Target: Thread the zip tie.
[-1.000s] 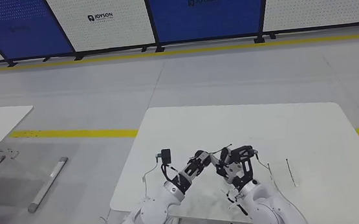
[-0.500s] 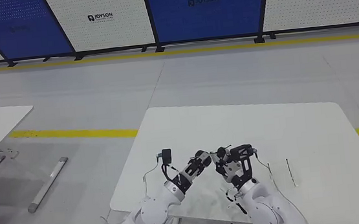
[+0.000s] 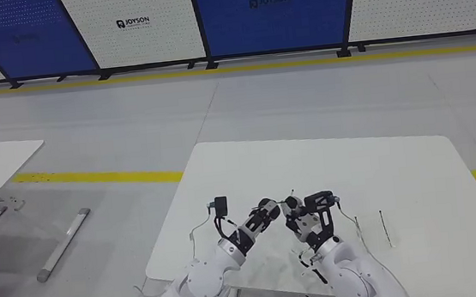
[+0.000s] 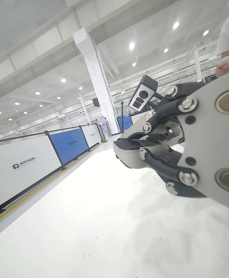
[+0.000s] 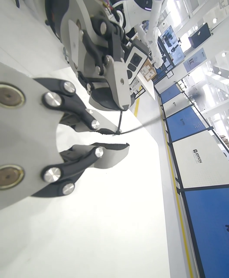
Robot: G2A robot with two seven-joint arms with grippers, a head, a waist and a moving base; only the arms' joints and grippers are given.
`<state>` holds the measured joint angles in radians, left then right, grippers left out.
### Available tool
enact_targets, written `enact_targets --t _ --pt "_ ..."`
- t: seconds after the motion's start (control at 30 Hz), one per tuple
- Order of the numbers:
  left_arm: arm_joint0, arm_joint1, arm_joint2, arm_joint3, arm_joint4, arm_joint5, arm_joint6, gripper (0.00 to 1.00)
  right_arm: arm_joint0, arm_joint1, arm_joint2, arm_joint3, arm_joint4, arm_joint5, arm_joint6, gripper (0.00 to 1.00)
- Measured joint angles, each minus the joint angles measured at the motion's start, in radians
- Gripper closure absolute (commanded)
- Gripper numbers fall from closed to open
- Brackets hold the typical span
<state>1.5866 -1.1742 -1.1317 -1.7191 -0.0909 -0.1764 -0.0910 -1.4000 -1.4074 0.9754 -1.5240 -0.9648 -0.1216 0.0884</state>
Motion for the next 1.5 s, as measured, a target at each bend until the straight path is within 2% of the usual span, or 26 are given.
enact_targets --t 0.53,1.1,1.13,1.17,1.2,1.37,1.5 --pt "-0.008 -0.007 0.011 -0.003 -0.007 0.001 0.014 1.0 0.003 0.004 0.007 0.008 -0.002 -0.021 0.029 1.0" --pt "0.017 -0.006 -0.013 -0.028 -0.039 -0.037 0.01 1.0 0.012 0.004 -0.003 0.029 0.004 -0.036 0.05 1.0" --pt "0.018 -0.006 -0.014 -0.027 -0.039 -0.036 0.011 1.0 0.01 0.004 -0.003 0.028 0.01 -0.04 0.043 0.91" --pt "0.018 -0.006 -0.015 -0.026 -0.038 -0.034 0.013 1.0 0.008 0.005 -0.001 0.026 0.016 -0.046 0.036 0.7" --pt "0.018 -0.007 -0.016 -0.024 -0.037 -0.03 0.015 1.0 0.005 0.005 0.001 0.024 0.02 -0.051 0.029 0.65" --pt "0.015 -0.008 -0.01 -0.016 -0.033 -0.023 0.012 1.0 -0.005 0.008 0.01 0.016 0.022 -0.056 0.016 0.65" --pt "0.017 -0.009 -0.009 -0.017 -0.027 -0.027 0.009 1.0 -0.007 0.009 0.011 0.012 0.019 -0.051 0.012 0.69"
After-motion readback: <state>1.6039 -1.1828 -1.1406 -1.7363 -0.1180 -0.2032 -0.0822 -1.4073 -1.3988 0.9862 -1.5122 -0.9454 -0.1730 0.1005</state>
